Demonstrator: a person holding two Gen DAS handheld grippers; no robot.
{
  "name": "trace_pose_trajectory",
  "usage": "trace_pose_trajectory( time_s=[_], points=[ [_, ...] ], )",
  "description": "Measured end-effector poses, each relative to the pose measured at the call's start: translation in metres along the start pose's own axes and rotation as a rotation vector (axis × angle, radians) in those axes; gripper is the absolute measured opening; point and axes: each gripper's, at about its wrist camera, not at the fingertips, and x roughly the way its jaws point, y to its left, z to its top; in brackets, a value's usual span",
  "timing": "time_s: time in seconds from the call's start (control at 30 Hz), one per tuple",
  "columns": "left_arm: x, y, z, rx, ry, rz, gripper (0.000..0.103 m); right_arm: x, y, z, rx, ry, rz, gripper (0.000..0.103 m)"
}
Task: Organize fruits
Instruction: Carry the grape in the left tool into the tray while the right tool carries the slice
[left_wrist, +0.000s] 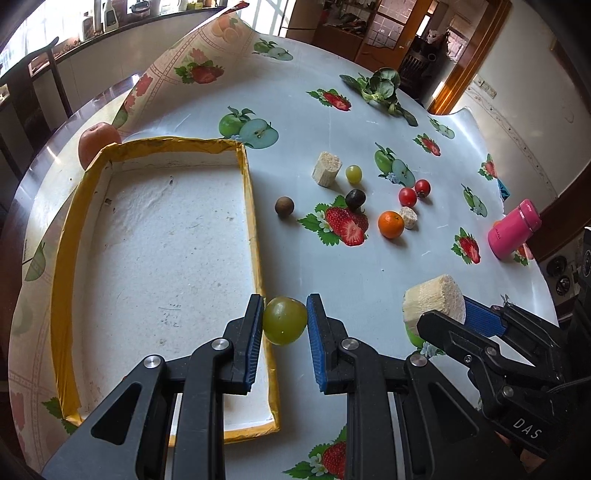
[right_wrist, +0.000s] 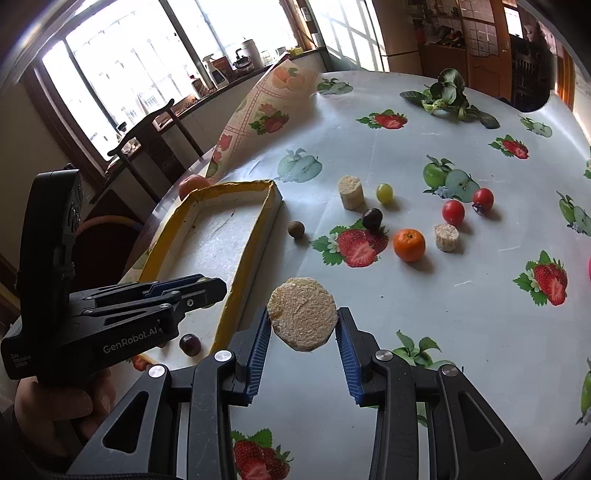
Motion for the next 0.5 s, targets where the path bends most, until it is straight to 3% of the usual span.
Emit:
trace_pose_trajectory(
  time_s=[0.5],
  points=[
    [-0.014,0.047,-0.018,-0.085,-0.015,0.033,0.021,0.014,0.055,-0.006,-0.107,0.033,0.057,0.037]
  ],
)
